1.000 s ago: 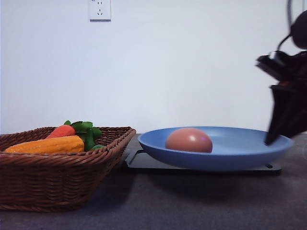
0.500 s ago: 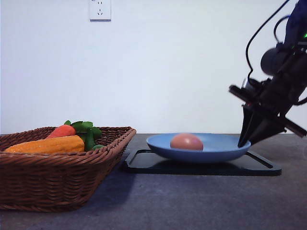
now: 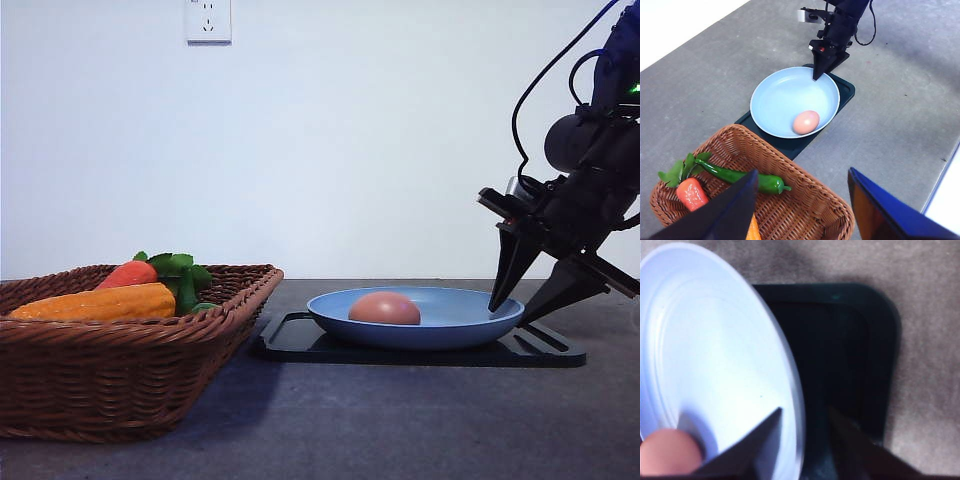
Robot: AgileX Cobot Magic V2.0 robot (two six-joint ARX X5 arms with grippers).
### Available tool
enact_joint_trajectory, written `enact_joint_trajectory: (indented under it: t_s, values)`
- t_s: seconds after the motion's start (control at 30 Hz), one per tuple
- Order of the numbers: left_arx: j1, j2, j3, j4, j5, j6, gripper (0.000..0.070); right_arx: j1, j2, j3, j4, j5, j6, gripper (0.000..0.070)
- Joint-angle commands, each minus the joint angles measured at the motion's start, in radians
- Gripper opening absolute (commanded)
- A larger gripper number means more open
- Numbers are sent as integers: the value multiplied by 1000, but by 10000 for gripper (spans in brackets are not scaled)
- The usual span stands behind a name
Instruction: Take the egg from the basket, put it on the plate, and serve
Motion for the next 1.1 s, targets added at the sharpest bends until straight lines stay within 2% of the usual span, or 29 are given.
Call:
enact_joint_trajectory:
  t_s: [0.0,0.23,0.43,0.6,0.63,0.7,0.8,0.87,1.0,1.07]
  values:
    - [-8,6,16,12,-5,-2,357,-2,12,29,1,-3,-12,230]
    - [-8,8,16,15,-12,-2,357,-44,-24,70,-58,-8,-43,230]
    - [-8,26,16,44,-77,3,349,-112,-122,128,-162,-8,-89,229]
    - [24,88,16,107,-169,20,251,-157,-248,131,-272,-6,-115,221]
    - [38,107,16,113,-183,28,229,-158,-268,131,-297,-6,-130,197]
    - [71,150,16,118,-208,38,176,-158,-308,130,-351,-5,-167,123]
    - [140,223,16,98,-211,80,59,-141,-365,124,-432,7,-239,4]
    - [210,280,16,71,-210,91,0,-108,-409,109,-464,35,-273,0]
    - [371,381,14,11,-188,63,0,-18,-516,38,-461,125,-278,0]
    - [451,407,8,7,-122,37,0,19,-574,-11,-433,185,-277,0]
